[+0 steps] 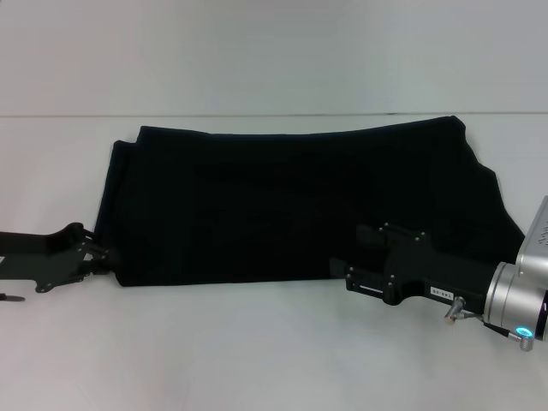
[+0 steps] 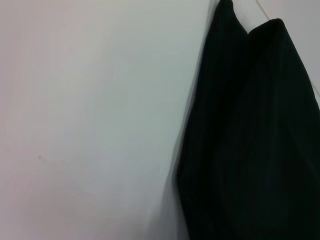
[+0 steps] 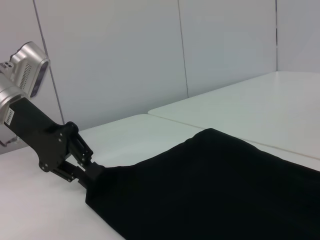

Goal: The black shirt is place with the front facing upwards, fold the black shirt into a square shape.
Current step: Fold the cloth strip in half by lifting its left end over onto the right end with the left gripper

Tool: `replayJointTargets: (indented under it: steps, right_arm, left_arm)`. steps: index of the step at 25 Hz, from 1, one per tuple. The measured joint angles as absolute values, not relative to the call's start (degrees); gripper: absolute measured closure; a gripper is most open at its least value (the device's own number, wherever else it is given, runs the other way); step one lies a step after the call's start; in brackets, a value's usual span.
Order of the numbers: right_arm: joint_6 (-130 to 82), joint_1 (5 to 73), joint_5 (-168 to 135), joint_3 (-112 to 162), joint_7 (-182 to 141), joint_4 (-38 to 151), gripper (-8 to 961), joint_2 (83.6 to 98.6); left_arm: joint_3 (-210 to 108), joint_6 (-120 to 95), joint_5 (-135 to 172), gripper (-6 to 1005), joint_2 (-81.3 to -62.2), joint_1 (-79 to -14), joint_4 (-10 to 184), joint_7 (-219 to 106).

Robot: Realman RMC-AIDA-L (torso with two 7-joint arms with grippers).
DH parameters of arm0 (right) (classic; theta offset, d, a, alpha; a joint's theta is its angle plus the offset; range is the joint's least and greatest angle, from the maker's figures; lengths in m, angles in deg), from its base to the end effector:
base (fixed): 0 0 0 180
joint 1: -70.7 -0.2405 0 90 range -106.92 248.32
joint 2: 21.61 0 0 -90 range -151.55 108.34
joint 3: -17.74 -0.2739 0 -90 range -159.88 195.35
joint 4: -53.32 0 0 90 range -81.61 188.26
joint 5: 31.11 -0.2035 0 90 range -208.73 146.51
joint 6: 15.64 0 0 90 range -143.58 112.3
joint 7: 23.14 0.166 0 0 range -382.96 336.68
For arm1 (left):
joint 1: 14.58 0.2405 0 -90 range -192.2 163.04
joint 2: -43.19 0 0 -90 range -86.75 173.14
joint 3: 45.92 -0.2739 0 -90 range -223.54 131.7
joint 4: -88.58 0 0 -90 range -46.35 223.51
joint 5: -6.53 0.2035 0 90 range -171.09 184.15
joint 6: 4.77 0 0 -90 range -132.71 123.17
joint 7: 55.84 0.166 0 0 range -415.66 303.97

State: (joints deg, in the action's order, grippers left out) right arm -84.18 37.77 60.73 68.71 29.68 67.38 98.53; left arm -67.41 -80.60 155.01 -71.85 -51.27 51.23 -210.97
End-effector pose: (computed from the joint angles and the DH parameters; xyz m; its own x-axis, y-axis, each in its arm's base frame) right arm 0.2730 0.3476 -0.0977 0.7990 -0.2496 -0.5471 -0.4744 -0.8207 -0.3185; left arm -0.3470 0.3740 0.0122 -0.2460 0.8570 0.4528 0.9628 0.2699 0.0124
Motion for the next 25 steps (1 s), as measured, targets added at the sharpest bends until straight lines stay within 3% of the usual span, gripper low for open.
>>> replayJointTargets:
  steps: [7,15,25]
  right_arm:
    - [-84.2,37.61,60.73,68.71,29.68,67.39,188,98.53]
    - [-84.2,37.56,60.73,68.56,29.68,67.38,188,98.53]
    - [-84.2,38.21,59.46,67.89,30.84,67.4,188,98.45]
  left_arm:
    - [-68.44,-80.1,155.06,892,-71.85,-51.25,51.23,-210.97]
    - [-68.53,-80.07,155.0,975,-71.85,-51.23,51.22,-210.5]
    - [-66.76,-80.58,151.2,975,-71.85,-49.44,48.47,-205.82]
